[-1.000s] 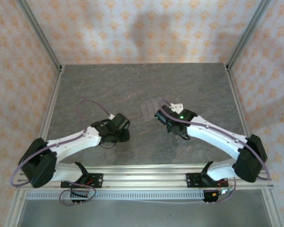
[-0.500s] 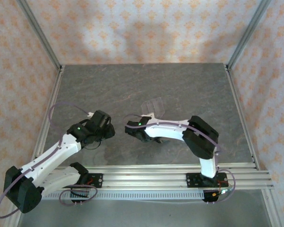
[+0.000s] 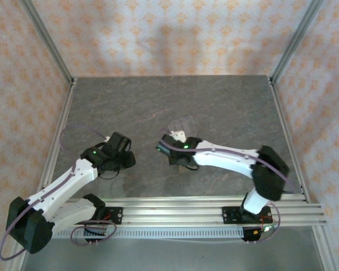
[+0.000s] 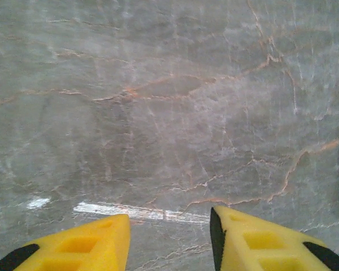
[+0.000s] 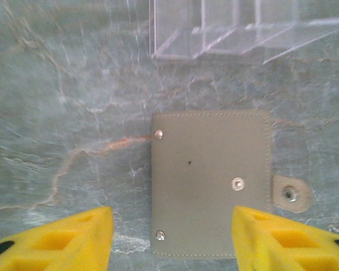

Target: Put the credit cards into the card holder

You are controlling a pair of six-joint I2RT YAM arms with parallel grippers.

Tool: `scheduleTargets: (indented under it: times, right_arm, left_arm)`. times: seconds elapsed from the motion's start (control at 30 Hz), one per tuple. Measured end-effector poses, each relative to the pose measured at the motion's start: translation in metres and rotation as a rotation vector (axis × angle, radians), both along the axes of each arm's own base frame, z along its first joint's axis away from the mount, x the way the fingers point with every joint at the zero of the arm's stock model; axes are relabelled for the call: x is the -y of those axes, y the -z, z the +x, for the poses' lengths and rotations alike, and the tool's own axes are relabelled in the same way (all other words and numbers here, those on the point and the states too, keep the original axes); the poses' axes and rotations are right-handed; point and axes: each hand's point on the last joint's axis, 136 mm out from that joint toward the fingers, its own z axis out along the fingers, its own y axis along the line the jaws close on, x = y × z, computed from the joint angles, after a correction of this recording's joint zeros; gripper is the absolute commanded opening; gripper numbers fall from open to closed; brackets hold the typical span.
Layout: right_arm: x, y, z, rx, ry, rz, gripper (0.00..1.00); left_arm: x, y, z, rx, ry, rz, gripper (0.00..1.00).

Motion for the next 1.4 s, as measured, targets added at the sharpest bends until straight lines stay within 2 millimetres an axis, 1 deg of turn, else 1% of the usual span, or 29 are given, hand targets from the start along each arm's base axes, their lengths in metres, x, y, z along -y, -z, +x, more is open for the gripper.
scheduleTargets:
  times: [0.03, 0.1, 0.17, 0.27, 0.33, 0.4, 0.47, 0.53, 0.63, 0.77, 0.9, 1.03, 1.3, 1.33, 1.4]
  right_arm:
    - [0.010, -0.006, 0.004, 0.004, 0.026, 0.039, 0.42]
    - [0.032, -0.007, 0.012, 0.002, 0.077, 0.071, 0.40]
    - [0.055, 0.003, 0.016, -0.018, 0.129, 0.077, 0.41]
    - [0.078, 0.024, 0.009, -0.078, 0.169, 0.078, 0.44]
    - [0.087, 0.036, 0.005, -0.120, 0.188, 0.094, 0.43]
    - [0.091, 0.044, 0.005, -0.151, 0.200, 0.119, 0.40]
    - [0.091, 0.048, 0.005, -0.170, 0.203, 0.149, 0.37]
    - [0.087, 0.047, 0.008, -0.175, 0.199, 0.185, 0.36]
    - [0.079, 0.045, 0.011, -0.177, 0.185, 0.232, 0.30]
    - [0.075, 0.043, 0.015, -0.179, 0.177, 0.266, 0.28]
    - [0.075, 0.048, 0.016, -0.193, 0.174, 0.261, 0.26]
    - [0.075, 0.055, 0.014, -0.211, 0.172, 0.246, 0.22]
    - [0.076, 0.056, 0.014, -0.213, 0.163, 0.239, 0.14]
    - [0.076, 0.056, 0.014, -0.213, 0.164, 0.240, 0.14]
    - [0.075, 0.056, 0.014, -0.214, 0.164, 0.240, 0.17]
  left_arm:
    - [0.009, -0.001, 0.001, -0.007, 0.035, 0.000, 0.39]
    - [0.033, -0.006, 0.006, -0.004, 0.118, -0.002, 0.37]
    - [0.064, -0.012, 0.013, 0.011, 0.198, -0.014, 0.36]
    - [0.106, -0.016, 0.025, 0.027, 0.293, -0.023, 0.34]
    - [0.132, -0.013, 0.031, 0.026, 0.340, -0.023, 0.33]
    - [0.153, -0.008, 0.035, 0.018, 0.378, -0.016, 0.32]
    - [0.171, 0.000, 0.038, 0.005, 0.407, -0.009, 0.31]
    - [0.186, 0.011, 0.040, -0.014, 0.436, -0.004, 0.31]
    - [0.196, 0.029, 0.041, -0.046, 0.456, 0.015, 0.30]
    - [0.195, 0.045, 0.039, -0.080, 0.459, 0.039, 0.30]
    - [0.195, 0.051, 0.038, -0.082, 0.460, 0.037, 0.30]
    - [0.191, 0.058, 0.035, -0.093, 0.459, 0.046, 0.29]
    - [0.185, 0.070, 0.030, -0.109, 0.459, 0.058, 0.29]
    - [0.184, 0.071, 0.029, -0.113, 0.459, 0.061, 0.29]
    - [0.183, 0.074, 0.028, -0.116, 0.458, 0.063, 0.29]
